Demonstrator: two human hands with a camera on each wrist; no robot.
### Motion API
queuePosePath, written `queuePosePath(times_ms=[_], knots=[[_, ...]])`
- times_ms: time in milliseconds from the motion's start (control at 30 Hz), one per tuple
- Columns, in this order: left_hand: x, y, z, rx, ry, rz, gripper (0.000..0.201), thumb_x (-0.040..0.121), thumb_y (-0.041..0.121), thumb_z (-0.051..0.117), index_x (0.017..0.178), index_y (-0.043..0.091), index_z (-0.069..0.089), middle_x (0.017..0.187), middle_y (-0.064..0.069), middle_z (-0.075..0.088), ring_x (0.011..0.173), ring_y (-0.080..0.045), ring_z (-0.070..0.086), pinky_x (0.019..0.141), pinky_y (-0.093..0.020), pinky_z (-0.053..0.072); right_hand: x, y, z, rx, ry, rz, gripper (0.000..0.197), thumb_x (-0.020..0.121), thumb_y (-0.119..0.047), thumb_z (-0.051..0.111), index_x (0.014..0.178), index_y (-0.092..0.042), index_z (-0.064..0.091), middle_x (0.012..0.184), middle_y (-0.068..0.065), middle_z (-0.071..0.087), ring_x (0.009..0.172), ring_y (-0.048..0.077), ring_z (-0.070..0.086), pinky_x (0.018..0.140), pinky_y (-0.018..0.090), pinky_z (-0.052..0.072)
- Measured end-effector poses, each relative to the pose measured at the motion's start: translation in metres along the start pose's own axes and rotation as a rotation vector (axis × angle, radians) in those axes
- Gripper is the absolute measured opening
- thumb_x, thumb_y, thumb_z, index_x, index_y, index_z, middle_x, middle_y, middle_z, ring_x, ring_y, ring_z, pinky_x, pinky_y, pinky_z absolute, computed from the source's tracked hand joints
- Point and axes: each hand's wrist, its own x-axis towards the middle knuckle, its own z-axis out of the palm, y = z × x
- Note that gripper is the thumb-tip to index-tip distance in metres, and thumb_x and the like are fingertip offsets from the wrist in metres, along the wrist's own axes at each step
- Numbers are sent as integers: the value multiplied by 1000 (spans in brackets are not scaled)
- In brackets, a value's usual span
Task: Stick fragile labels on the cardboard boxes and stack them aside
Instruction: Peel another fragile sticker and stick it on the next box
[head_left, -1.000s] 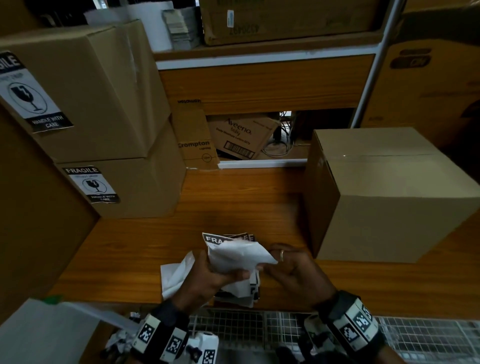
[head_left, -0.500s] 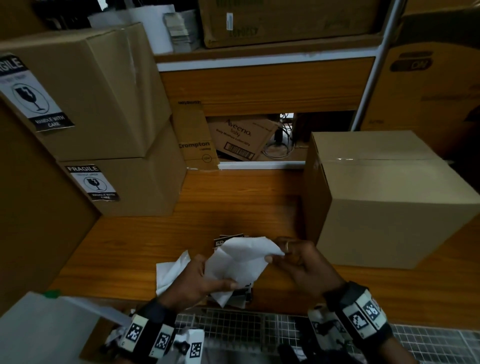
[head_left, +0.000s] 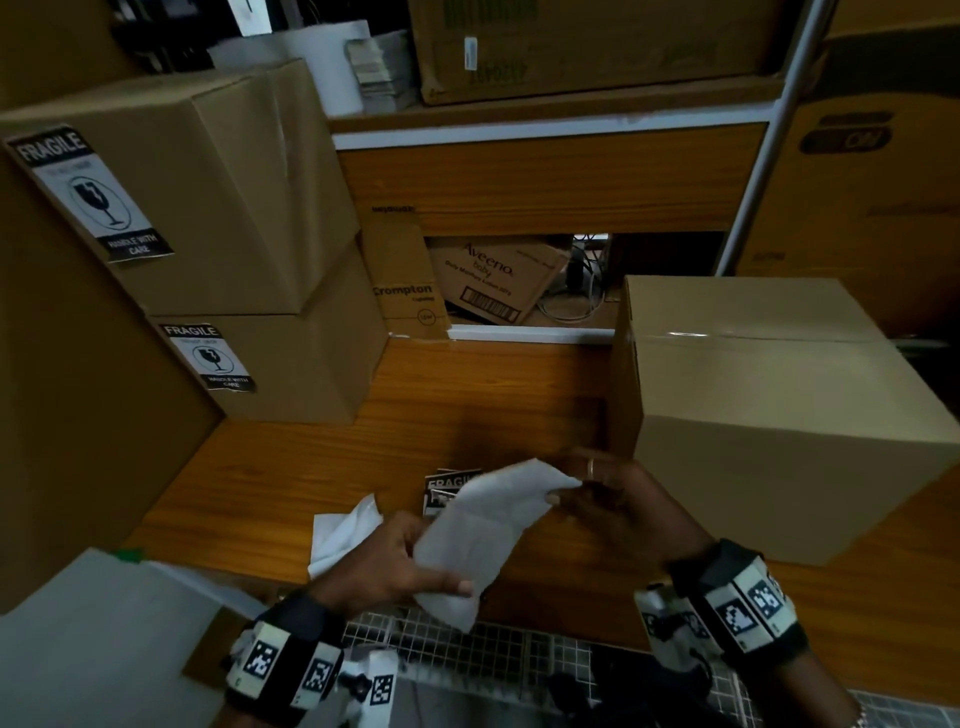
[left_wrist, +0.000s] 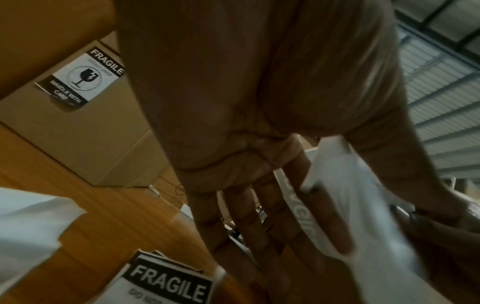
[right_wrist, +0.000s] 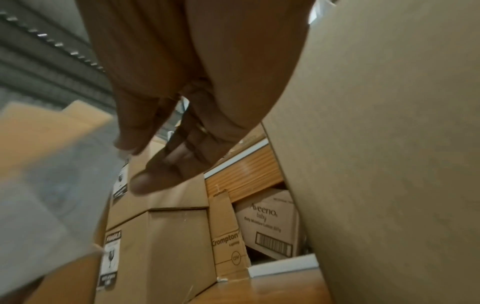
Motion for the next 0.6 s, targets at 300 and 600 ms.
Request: queuePosePath(times_ms=[300,600], knots=[[13,30,35,-112,307,261,19,91,-3,67,102,10,75,96,-5,78,87,-4,75,72,-18,57,-16,16,0,124,23,-64,20,97,-12,61,113,-12,73,120,-3,72,116,15,65,95,28,57],[6,20,57,-76,505,237,13,90,10,74,81,15,82,64,3,72,60,-15,69,59,-37,57,-40,7,-14,75,-188,126,66,71,-37,92,116,-50,46,112,-44,54,105,-37,44,88,-6,36]])
